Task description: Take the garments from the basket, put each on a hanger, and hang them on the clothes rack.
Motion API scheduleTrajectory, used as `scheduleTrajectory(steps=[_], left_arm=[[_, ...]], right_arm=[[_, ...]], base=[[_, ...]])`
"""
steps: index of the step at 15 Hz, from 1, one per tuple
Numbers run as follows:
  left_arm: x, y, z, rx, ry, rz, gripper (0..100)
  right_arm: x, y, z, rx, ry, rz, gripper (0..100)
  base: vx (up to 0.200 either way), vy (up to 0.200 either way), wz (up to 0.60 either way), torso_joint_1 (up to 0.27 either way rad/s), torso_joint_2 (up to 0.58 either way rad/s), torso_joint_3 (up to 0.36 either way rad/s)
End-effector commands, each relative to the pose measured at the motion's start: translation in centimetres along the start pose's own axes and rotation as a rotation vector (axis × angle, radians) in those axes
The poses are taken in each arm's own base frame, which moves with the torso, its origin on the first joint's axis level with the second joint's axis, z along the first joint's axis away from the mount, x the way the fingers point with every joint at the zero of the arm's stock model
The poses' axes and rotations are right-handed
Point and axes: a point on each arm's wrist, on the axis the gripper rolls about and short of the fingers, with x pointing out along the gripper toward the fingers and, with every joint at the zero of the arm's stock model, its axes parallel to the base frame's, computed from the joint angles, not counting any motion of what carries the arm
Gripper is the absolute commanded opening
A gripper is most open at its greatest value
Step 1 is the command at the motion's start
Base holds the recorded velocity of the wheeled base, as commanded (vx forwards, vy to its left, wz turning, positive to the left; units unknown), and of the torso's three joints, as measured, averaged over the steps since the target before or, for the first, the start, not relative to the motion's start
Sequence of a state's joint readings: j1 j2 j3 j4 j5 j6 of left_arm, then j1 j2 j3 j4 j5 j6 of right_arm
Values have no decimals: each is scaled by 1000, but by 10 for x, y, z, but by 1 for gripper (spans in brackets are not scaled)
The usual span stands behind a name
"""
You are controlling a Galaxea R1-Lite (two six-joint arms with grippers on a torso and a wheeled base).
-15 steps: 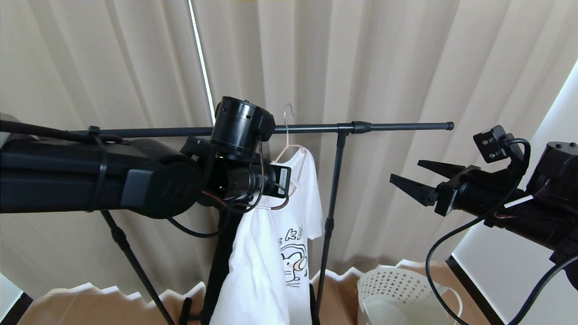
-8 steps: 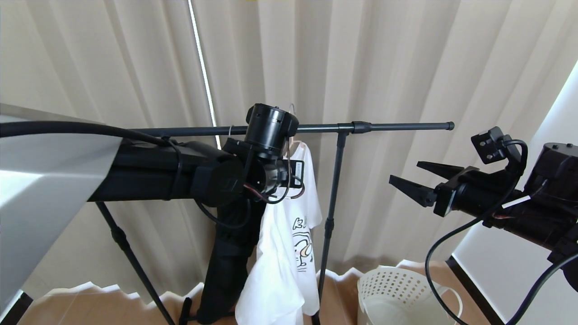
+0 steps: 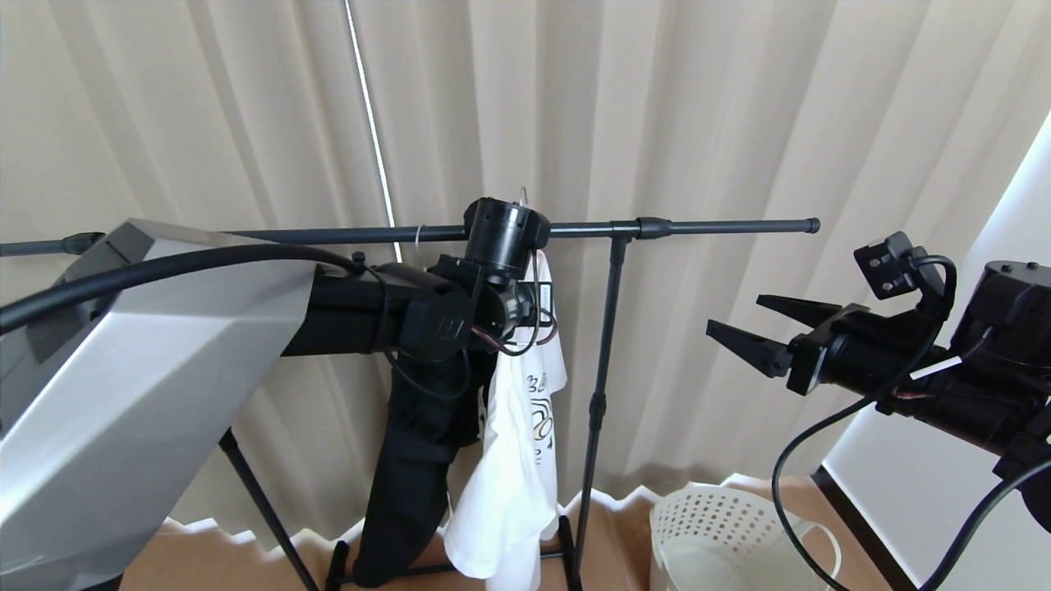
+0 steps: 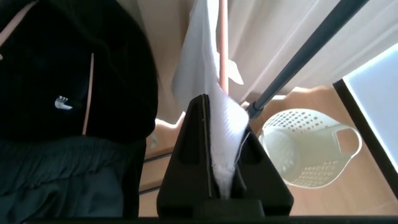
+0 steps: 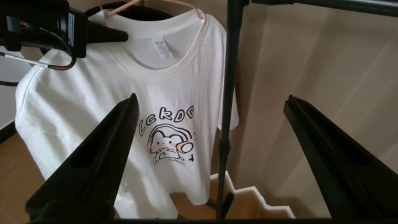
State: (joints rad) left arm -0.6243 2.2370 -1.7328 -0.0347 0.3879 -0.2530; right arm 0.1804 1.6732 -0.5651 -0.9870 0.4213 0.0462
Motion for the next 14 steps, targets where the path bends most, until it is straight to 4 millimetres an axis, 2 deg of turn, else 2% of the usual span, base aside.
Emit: scheduleTrajectory(steps=[1,6,14], left_arm=[[11,3,1,-10,-9,12,0],[25,2,-8,-5,7,22,0],[28,3,-15,1,21,41,0]], right_arm=[[0,0,-1,0,2,1,100],[0,0,-1,0,2,1,100],[1,0,-1,0,4,1,100]], base=[[0,0,0,0,0,0],[0,0,0,0,0,0],[0,0,0,0,0,0]])
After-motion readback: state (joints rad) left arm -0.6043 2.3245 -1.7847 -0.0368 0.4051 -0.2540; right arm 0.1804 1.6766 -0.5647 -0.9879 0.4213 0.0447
